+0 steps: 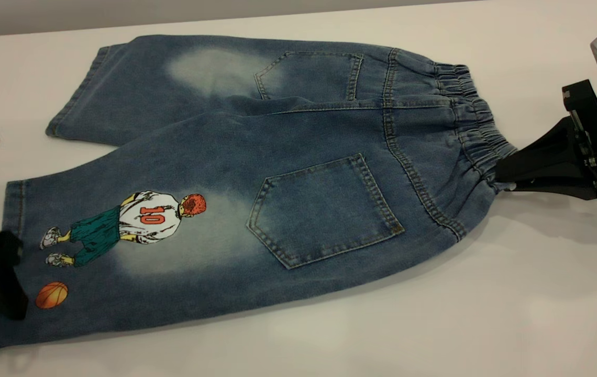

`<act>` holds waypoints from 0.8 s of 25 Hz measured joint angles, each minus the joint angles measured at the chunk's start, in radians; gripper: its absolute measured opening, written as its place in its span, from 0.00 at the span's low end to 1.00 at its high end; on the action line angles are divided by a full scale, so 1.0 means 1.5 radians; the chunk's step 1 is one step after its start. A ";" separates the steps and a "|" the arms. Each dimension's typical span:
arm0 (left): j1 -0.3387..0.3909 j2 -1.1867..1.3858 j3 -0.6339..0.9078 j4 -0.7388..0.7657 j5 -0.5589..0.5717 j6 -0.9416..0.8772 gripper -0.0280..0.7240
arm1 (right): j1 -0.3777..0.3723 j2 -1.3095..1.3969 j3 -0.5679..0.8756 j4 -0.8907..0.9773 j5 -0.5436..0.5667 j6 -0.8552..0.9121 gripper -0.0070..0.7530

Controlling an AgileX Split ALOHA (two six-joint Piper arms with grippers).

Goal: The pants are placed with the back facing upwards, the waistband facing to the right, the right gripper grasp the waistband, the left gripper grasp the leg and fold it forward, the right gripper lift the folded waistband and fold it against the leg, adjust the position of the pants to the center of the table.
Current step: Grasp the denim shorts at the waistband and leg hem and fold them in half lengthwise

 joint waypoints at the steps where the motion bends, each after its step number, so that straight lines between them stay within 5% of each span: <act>1: 0.000 0.000 -0.001 0.000 0.000 0.000 0.75 | 0.000 0.000 0.000 0.000 0.000 0.000 0.05; 20: 0.000 0.069 -0.006 -0.002 -0.018 -0.004 0.75 | 0.000 0.000 0.000 -0.005 0.006 0.000 0.05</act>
